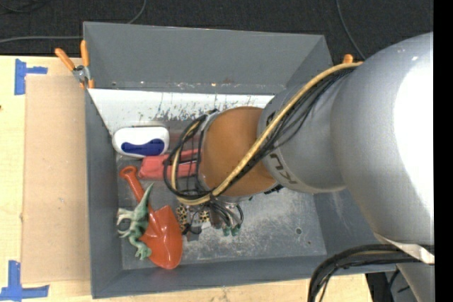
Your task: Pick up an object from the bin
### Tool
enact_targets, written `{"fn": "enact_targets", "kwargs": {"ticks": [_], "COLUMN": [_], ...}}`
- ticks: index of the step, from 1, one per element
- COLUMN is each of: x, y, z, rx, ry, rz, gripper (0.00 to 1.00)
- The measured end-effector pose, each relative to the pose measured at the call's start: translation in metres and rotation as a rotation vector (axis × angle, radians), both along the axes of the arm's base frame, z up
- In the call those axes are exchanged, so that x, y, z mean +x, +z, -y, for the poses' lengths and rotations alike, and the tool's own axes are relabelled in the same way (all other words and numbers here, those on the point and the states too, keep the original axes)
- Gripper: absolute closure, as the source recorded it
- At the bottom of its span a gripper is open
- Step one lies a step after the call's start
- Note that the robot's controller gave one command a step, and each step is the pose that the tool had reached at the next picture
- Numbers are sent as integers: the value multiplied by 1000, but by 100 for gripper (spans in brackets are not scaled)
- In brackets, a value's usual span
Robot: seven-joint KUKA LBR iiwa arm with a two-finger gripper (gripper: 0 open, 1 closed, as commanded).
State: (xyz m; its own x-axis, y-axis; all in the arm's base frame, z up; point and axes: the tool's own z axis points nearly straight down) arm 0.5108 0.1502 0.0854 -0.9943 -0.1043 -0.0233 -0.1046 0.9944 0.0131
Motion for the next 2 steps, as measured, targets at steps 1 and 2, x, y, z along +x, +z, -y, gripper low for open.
{"fn": "enact_targets", "kwargs": {"ticks": [1,2], "x": [1,-4], "y": [2,42], "z": [3,7], "rx": [3,-2], "ry": [1,5], "rz": [-1,-10], "gripper": [100,100]}}
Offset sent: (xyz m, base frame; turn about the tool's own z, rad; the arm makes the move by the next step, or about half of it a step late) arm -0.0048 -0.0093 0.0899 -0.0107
